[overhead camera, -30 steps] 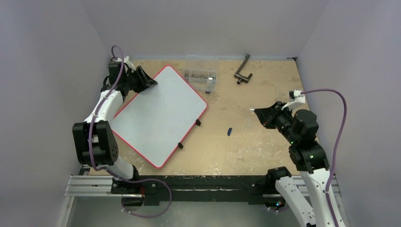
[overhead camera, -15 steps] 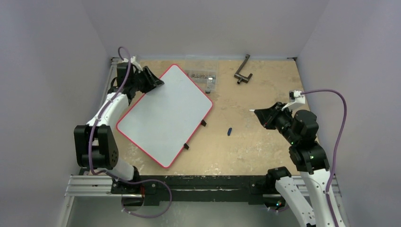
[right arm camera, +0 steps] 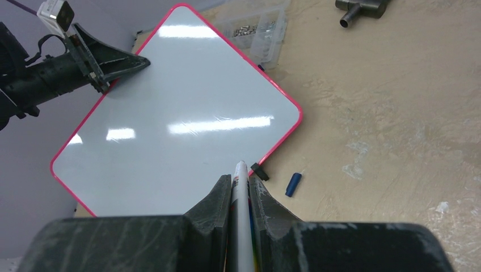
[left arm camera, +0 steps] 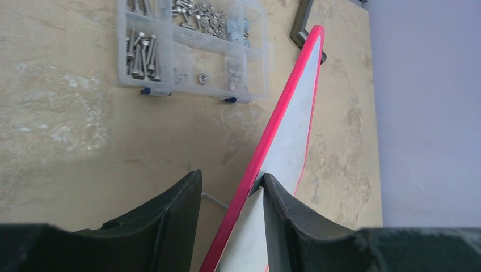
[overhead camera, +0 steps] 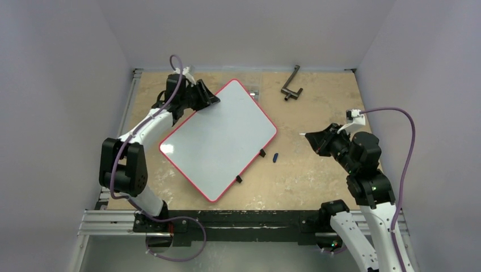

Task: Write a sentence on the whiteboard
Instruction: Move the whiteboard to the center of the board.

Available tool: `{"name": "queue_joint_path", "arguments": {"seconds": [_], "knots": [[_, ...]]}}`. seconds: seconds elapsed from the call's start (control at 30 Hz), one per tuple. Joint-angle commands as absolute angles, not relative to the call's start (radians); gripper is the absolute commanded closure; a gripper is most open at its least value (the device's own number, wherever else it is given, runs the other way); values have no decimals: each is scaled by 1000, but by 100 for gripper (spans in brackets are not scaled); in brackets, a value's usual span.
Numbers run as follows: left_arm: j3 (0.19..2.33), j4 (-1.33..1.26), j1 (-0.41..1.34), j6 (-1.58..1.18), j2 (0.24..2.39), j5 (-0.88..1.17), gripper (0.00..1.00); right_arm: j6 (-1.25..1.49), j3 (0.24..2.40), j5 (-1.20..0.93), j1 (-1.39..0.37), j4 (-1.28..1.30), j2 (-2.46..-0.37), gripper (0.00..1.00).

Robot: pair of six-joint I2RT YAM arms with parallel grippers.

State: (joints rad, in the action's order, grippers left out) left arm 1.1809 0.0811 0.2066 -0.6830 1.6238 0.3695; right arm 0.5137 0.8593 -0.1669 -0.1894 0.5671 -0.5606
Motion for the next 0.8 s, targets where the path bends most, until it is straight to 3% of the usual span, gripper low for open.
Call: {"name": "queue_joint_path", "arguments": {"seconds": [0.0, 0.27, 0.37, 0.63, 0.77], "knots": [[1223, -25, 294, -731, 1650, 307, 91, 500, 876, -141, -188, 561, -559, 100], [1260, -56, 394, -771, 1681, 243, 92, 495, 885, -129, -188, 568, -572, 100], [1263, -51, 403, -759, 1676, 251, 86, 489, 890, -119, -188, 572, -576, 100], [1307, 107, 402, -606, 1600, 280, 32, 497, 880, -116, -188, 549, -595, 100], [1379, 241, 397, -515, 1563, 284, 13, 496, 891, -117, -188, 543, -606, 100]]}}
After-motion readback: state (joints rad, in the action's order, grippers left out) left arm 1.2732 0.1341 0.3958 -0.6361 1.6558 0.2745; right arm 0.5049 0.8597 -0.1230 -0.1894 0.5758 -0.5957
